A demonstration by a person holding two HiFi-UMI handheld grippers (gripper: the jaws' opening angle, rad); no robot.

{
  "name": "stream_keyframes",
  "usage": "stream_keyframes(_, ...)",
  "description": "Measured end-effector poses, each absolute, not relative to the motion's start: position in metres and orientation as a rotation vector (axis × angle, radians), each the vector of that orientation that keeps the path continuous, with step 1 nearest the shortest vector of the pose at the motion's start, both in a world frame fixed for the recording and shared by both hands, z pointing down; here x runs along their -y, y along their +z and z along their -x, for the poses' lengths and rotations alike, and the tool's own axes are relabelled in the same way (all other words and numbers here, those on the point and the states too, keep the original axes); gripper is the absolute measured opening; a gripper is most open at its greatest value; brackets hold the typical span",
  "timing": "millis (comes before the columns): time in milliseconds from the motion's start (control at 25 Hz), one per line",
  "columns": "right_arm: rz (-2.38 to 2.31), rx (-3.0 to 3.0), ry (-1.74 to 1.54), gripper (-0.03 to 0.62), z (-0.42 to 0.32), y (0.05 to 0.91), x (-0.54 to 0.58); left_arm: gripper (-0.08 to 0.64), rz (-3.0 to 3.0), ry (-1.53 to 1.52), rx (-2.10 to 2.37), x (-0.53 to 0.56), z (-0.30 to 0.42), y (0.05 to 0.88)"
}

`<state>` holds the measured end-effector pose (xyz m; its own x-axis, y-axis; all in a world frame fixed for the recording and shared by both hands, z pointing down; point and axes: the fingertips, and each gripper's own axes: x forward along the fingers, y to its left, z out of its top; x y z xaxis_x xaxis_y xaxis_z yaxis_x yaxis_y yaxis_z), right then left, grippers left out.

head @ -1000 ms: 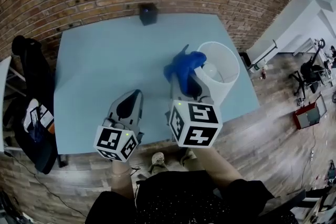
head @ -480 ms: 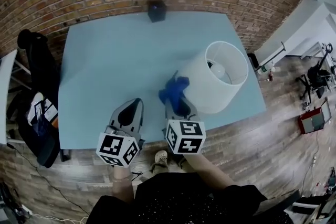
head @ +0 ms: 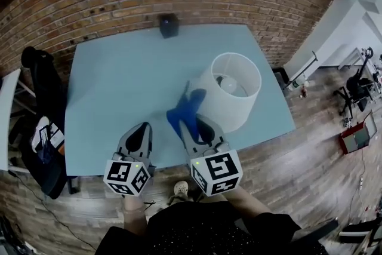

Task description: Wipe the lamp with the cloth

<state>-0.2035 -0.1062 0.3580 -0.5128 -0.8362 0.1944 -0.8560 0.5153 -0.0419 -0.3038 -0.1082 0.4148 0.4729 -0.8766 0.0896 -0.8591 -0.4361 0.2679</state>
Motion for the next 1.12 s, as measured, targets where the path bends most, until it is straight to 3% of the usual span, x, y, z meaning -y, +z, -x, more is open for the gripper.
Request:
stream_keyframes(240,-1.461,2.671,-0.253,0.080,0.166,0.235,0.107,0.008,-2.497,-0.077,1.521,0.110,0.282,0.398)
stream_keyframes(400,-1.455,2.662,-0.379,0.080,0.131,0.200,0.107,0.009,-2.528,-0.101,1.483,0.112,0.263,0.388)
stream_keyframes(1120,-1.170,2.694,-0.151,0.080,0.105,0.329,0.090,0.009,-2.454,-0.031,1.533,0.098,0.231,0.409)
